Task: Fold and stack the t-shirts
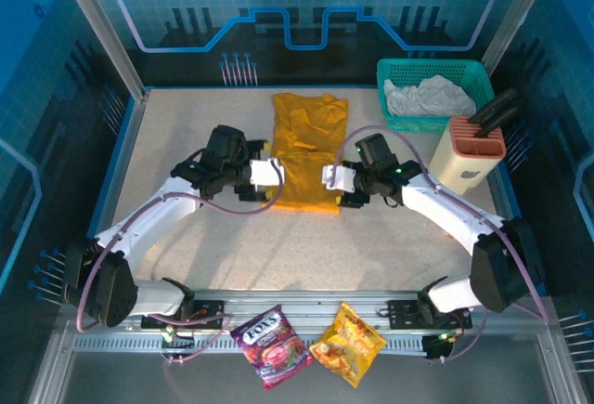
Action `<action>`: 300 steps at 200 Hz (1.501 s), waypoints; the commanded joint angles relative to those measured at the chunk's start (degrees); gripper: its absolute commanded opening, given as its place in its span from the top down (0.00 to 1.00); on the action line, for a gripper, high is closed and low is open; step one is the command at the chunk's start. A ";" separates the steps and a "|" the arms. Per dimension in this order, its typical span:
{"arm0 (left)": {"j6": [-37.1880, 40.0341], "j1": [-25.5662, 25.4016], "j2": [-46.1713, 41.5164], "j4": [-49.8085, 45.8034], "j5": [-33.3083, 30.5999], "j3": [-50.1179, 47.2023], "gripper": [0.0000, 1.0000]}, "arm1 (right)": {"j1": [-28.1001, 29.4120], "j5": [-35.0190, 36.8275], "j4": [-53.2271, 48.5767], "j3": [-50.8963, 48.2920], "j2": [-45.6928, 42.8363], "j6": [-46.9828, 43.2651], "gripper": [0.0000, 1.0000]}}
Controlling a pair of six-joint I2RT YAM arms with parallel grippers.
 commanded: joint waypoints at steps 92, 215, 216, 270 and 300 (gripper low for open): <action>10.67 -6.97 13.95 -5.07 -2.51 -1.58 0.04 | 5.05 5.11 -2.59 2.24 13.38 -1.79 0.35; 10.65 -2.75 22.10 2.04 -2.88 1.60 0.07 | 4.80 6.06 -1.03 6.11 21.29 0.50 0.37; 10.67 -2.75 22.20 1.99 -2.84 1.61 0.07 | 4.81 6.05 -1.03 6.12 21.36 0.54 0.37; 10.86 -2.93 26.84 -0.16 -1.99 2.60 0.10 | 4.86 5.90 -1.53 7.40 24.32 1.03 0.42; 10.99 -3.08 29.27 -0.53 -3.82 3.87 0.20 | 4.86 5.77 -1.81 7.63 24.68 1.42 0.47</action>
